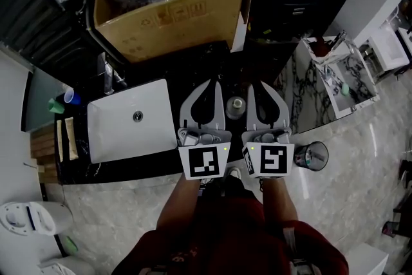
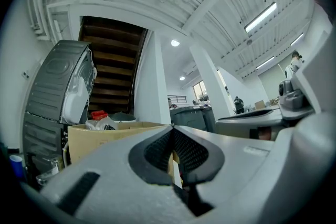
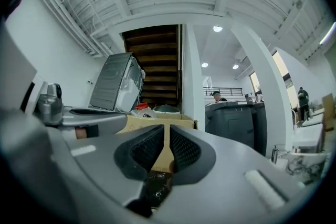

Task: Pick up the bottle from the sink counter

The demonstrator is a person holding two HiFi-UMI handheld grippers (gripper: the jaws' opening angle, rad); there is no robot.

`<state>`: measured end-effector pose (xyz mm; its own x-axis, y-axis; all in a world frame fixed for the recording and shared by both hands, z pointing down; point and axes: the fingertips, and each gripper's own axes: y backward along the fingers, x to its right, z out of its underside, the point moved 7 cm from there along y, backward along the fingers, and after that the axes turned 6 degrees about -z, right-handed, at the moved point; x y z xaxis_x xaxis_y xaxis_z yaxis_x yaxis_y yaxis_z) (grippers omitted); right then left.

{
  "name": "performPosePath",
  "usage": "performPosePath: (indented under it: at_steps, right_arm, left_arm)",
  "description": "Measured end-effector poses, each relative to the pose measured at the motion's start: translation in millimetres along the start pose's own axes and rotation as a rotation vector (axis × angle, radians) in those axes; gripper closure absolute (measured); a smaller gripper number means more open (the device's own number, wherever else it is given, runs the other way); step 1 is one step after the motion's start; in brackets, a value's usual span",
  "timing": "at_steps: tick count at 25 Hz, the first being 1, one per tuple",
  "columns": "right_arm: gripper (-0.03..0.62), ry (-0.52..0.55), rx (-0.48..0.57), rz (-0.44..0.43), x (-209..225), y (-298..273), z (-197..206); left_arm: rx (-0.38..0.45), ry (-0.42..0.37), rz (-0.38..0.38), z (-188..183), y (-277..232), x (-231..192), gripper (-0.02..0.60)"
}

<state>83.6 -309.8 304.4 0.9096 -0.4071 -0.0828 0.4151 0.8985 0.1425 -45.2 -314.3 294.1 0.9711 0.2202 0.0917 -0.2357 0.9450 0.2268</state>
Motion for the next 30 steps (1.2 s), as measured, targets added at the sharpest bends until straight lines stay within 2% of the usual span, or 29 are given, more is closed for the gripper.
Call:
performPosePath:
  at_steps: [6, 20, 26, 30]
  right_arm:
    - [0.548, -0.025, -0.052, -0.02, -3.4, -6.1, 27.8]
    - [0.356, -0.072, -0.219, -0.118, -16.3, -8.2, 99.4]
    - [0.302, -0.092, -0.317, -0.15, -18.1, -8.3, 129.7]
    - [0.273, -0.122, -0.342, -0.17, -18.9, -12.1, 144.4]
  left_arm:
    - [-0.049, 0.008, -0.01, 23.4, 0.4, -4.4, 0.578]
    - [-0.161, 0.067, -0.031, 74.1, 7.1, -4.3, 0.578]
    - [-0.202, 0.067, -0.042, 90.8, 10.5, -3.8, 0.578]
    - [-0.223, 0.072, -0.048, 100.9, 12.6, -2.4, 0.578]
